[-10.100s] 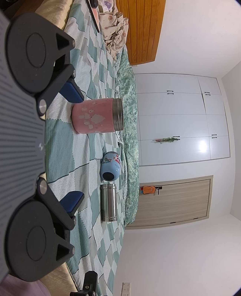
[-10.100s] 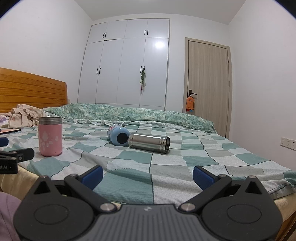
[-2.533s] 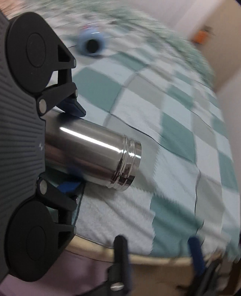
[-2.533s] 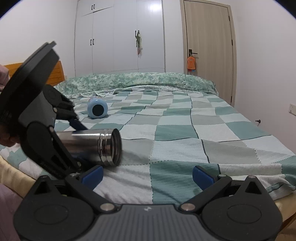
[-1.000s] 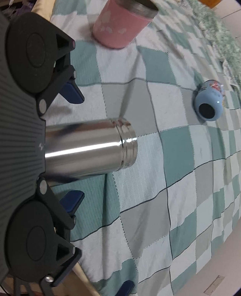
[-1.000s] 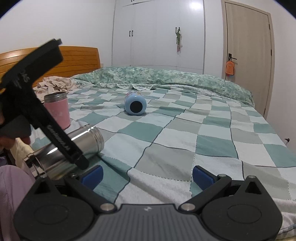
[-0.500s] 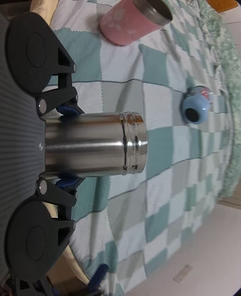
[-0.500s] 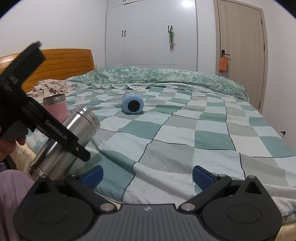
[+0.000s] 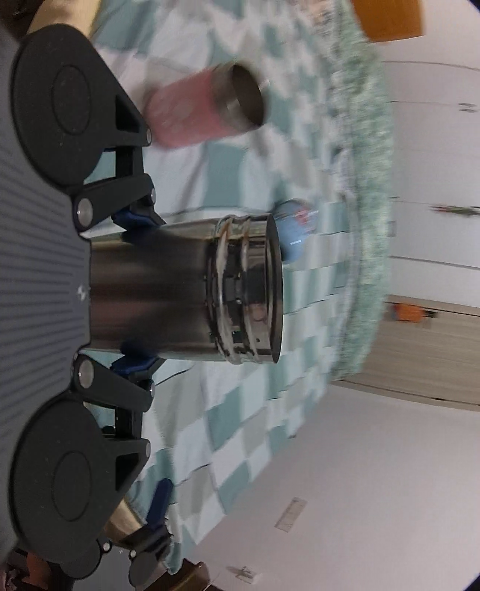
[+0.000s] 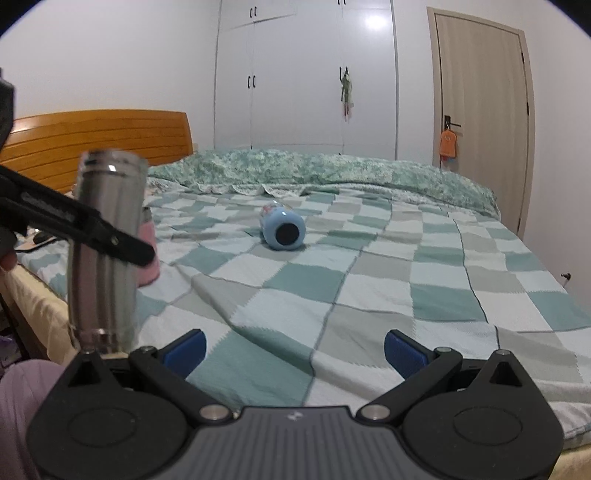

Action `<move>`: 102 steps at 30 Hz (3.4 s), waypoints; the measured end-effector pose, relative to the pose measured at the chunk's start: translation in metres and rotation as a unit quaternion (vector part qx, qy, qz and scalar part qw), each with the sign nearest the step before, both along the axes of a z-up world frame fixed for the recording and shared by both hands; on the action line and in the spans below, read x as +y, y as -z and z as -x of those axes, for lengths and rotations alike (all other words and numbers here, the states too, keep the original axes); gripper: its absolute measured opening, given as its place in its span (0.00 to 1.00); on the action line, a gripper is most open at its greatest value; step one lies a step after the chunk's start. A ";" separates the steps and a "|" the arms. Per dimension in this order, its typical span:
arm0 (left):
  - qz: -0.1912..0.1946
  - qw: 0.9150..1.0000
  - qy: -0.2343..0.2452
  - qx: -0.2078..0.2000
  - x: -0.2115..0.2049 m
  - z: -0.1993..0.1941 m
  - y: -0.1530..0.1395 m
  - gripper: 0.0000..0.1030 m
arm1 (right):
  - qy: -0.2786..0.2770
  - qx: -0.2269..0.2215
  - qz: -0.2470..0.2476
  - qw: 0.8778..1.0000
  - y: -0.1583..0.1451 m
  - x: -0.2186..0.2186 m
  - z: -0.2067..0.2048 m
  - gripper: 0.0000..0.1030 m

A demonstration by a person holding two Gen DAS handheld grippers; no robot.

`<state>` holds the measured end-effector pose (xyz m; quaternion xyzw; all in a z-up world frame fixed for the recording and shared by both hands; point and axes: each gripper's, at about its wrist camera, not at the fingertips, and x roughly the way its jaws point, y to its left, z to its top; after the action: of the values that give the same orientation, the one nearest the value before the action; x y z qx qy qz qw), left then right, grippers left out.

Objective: Flip cup upright

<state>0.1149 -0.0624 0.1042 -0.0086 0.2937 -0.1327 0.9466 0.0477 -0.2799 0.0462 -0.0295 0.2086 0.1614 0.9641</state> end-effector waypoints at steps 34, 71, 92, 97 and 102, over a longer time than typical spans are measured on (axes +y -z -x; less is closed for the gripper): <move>-0.010 0.961 -0.206 -0.186 0.201 -0.071 0.083 0.62 | 0.026 -0.057 0.024 0.998 -0.002 0.092 -0.042 1.00; 0.034 0.979 -0.087 -0.181 0.082 0.086 0.014 1.00 | 0.044 -0.081 -0.052 0.994 0.009 0.023 0.054 1.00; -0.032 0.967 -0.116 -0.225 0.031 0.084 0.106 1.00 | 0.106 -0.118 -0.030 0.987 0.043 0.014 0.073 1.00; -0.027 0.968 -0.116 -0.222 0.033 0.084 0.106 1.00 | 0.108 -0.117 -0.029 0.987 0.044 0.015 0.071 1.00; -0.026 0.968 -0.114 -0.223 0.032 0.085 0.106 1.00 | 0.107 -0.119 -0.025 0.987 0.044 0.017 0.072 1.00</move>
<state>0.0302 -0.0299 -0.0021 0.0119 0.0761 -0.0149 0.9969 -0.0248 -0.2627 0.0017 -0.0021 0.0900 0.0574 0.9943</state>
